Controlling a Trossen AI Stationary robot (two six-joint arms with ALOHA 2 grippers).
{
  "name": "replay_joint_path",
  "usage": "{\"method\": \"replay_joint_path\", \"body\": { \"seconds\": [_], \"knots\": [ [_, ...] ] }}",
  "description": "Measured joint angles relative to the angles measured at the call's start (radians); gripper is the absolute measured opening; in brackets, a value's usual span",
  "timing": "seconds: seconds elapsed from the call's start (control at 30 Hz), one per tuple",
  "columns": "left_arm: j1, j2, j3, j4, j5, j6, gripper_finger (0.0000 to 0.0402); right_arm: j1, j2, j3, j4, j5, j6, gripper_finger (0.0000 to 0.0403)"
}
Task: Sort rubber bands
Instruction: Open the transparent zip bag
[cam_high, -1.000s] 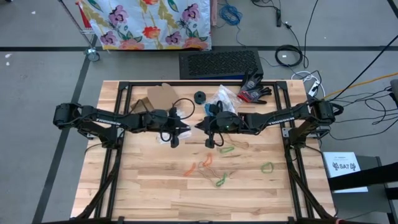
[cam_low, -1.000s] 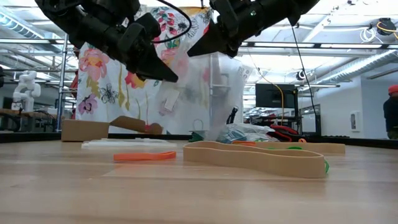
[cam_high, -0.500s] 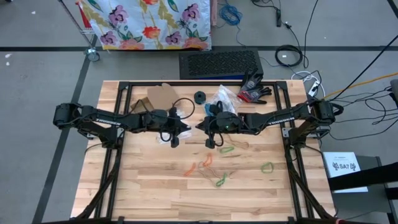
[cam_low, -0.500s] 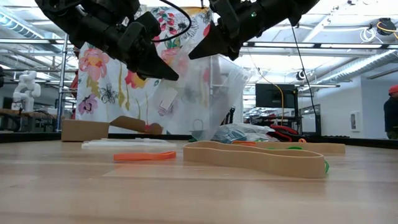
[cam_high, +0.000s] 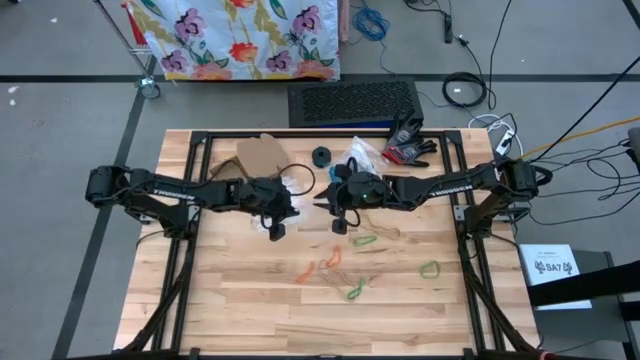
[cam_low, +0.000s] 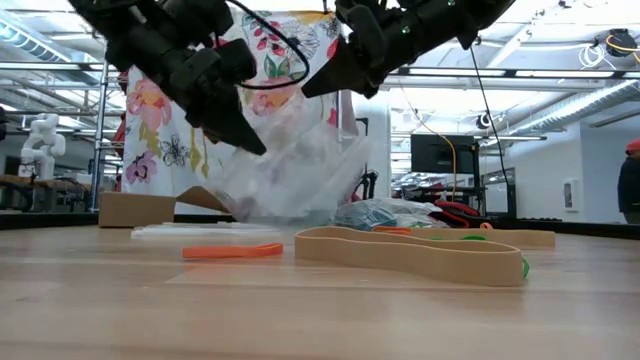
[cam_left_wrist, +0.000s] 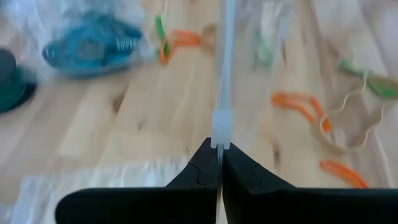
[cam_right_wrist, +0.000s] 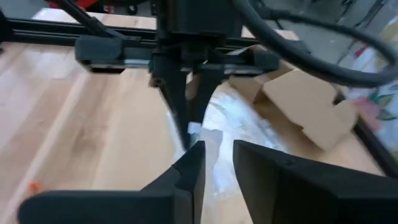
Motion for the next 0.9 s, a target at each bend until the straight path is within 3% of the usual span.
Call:
{"method": "replay_joint_path", "body": {
  "seconds": [0.2,0.5,0.6,0.73,0.9],
  "knots": [
    [0.000,0.000,0.168,-0.283,0.001,0.022,0.0002,-0.013,0.042,0.000,0.065,-0.015,0.013,0.0094],
    [0.000,0.000,0.241,-0.340,0.000,0.062,0.0001,-0.013,0.103,0.000,0.185,-0.015,-0.071,0.0094],
    [0.000,0.000,0.241,-0.320,-0.005,0.062,0.0004,-0.013,0.103,0.000,0.224,-0.015,-0.088,0.0078],
    [0.000,0.000,0.241,-0.299,-0.008,0.082,0.0020,-0.013,0.103,0.000,0.221,-0.013,-0.092,0.0016],
    [0.001,0.000,0.240,-0.292,-0.029,0.130,0.0029,-0.004,0.102,0.000,0.209,0.044,-0.088,0.0002]
  ]
}}
